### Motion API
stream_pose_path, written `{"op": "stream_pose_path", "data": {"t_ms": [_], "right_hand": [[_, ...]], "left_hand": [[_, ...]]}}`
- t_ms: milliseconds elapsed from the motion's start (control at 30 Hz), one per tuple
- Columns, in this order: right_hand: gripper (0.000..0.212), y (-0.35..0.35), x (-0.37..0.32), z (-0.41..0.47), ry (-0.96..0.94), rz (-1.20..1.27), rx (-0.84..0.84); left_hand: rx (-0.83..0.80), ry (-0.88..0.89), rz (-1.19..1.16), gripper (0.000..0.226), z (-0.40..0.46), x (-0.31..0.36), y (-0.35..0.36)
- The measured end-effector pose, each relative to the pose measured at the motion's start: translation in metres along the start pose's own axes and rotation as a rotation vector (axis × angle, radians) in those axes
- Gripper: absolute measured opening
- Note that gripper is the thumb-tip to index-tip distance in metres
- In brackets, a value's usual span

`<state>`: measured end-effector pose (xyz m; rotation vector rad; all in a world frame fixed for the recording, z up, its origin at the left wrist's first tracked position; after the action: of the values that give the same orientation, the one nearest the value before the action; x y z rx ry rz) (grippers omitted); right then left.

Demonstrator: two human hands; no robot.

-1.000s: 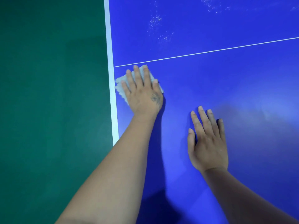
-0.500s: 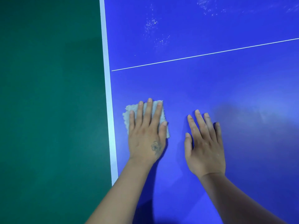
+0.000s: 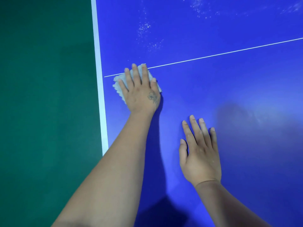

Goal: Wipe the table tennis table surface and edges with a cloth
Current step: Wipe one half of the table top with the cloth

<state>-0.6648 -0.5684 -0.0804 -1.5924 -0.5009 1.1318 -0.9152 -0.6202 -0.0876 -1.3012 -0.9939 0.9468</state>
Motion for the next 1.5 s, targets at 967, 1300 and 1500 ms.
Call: {"op": "stream_pose_path", "data": {"t_ms": [967, 1300, 1500], "right_hand": [[0.055, -0.003, -0.002, 0.0, -0.01, -0.001, 0.012], [0.058, -0.008, 0.001, -0.006, -0.016, 0.142, 0.009], [0.062, -0.039, -0.001, -0.007, 0.104, 0.445, -0.154]], "left_hand": [[-0.28, -0.073, -0.285, 0.04, -0.083, -0.054, -0.054], [-0.232, -0.11, -0.678, 0.027, -0.148, -0.079, -0.104], [-0.254, -0.109, -0.73, 0.027, -0.204, -0.097, -0.152]]}}
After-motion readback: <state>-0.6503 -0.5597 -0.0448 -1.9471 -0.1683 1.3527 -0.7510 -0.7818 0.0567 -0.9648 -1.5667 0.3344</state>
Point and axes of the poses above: each hand's wrist, its own z-axis towards the middle knuckle, its own y-axis out of the palm, x = y × z, the point moved 1 cm from there along z, towards the middle knuckle, and after that the axes turned 10 degrees about z, right-handed, at the moved point
